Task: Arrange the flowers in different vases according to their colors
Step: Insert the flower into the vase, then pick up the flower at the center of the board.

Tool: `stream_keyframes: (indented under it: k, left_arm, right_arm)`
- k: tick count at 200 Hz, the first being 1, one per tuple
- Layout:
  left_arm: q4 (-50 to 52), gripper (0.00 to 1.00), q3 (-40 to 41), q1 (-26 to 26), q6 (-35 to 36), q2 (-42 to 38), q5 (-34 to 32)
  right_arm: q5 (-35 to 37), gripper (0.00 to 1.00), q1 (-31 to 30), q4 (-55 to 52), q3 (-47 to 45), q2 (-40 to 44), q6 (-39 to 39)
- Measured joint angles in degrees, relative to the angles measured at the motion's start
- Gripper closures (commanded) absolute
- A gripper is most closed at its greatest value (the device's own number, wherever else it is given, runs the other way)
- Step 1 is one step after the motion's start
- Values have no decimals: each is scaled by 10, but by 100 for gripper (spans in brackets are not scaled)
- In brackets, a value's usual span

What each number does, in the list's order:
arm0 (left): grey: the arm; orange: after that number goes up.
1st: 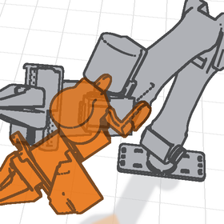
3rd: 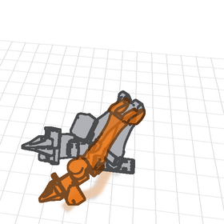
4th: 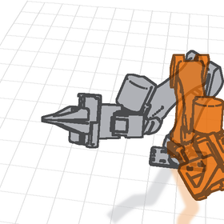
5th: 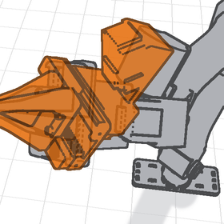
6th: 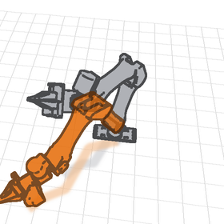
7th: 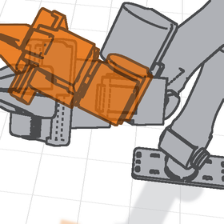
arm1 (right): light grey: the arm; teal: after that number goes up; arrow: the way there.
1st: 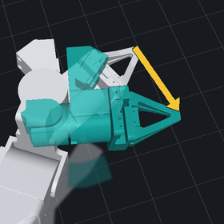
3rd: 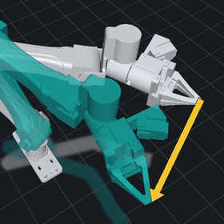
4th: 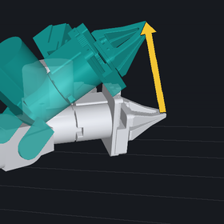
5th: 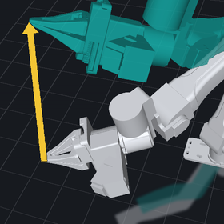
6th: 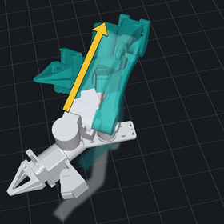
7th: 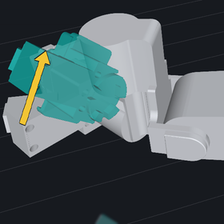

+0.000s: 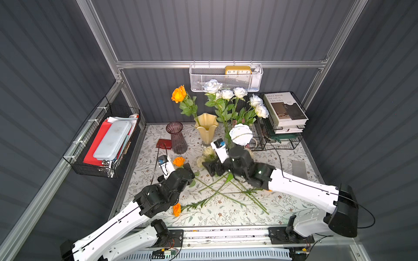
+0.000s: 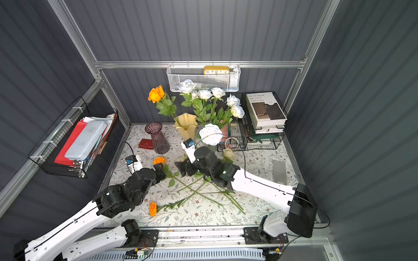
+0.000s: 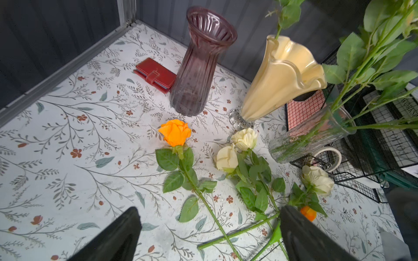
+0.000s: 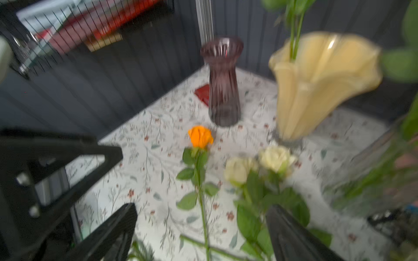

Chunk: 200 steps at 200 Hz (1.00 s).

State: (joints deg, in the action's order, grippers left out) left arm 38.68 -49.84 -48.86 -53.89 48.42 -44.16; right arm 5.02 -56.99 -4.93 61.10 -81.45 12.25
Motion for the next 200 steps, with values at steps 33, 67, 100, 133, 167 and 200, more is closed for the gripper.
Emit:
stream_keyframes:
  k: [33,67,100,133,167,200]
  left_arm:
    - [-61,1,25,69,42,23,93]
    - [-123,1,39,115,87,58,194]
    - [-167,1,62,119,107,85,248]
    - [-202,1,64,179,118,106,297]
    - [-227,1,77,281,128,115,349]
    - [-229,1,76,331,150,115,378]
  right_arm:
    - [5,6,-9,-71,-73,25,82]
    - [27,6,-9,-116,-93,92,135]
    - [35,8,-9,-176,-110,155,142]
    - [5,8,-31,-207,-117,139,115]
    - [-23,8,-50,-208,-79,24,65]
    - [-31,9,-50,-200,19,-110,10]
